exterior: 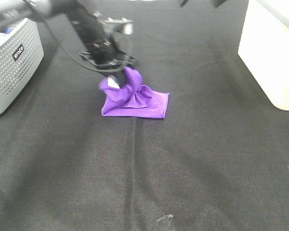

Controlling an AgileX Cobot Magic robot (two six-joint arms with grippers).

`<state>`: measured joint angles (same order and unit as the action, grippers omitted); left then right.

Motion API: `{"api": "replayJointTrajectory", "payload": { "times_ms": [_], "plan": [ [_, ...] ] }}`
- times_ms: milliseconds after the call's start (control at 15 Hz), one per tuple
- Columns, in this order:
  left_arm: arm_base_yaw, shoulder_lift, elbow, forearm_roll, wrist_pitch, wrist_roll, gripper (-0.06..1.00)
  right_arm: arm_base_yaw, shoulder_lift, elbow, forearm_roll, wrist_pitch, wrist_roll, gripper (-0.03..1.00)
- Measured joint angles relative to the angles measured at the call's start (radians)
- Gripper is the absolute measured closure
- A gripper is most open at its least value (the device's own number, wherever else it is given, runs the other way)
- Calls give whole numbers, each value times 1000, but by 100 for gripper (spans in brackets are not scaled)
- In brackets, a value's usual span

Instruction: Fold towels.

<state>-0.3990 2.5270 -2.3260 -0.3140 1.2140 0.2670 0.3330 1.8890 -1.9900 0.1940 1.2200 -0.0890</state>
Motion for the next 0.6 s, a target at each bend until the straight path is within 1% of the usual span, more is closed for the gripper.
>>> {"api": "replayJointTrajectory", "payload": {
  "times_ms": [67,133,267,333,400,533,600],
  "plan": [
    [-21,16,-21,-20,-3,-21,88,0,-30,1,2,0,0,22],
    [-50,33,-42,-54,-17,-42,75,0,-52,2,2,0,0,22],
    [-76,38,-47,-133,-53,-61,48,0,-93,16,3,1,0,22],
    [-79,38,-49,-177,-64,-64,38,0,-113,28,3,1,0,22],
    [-79,38,-59,-220,-64,-66,34,0,-136,46,3,0,0,22],
    [-79,38,-85,-295,-64,-66,31,0,-173,86,4,1,0,22],
    [-79,38,-101,-312,-64,-61,31,0,-182,98,4,2,0,22]
  ]
}}
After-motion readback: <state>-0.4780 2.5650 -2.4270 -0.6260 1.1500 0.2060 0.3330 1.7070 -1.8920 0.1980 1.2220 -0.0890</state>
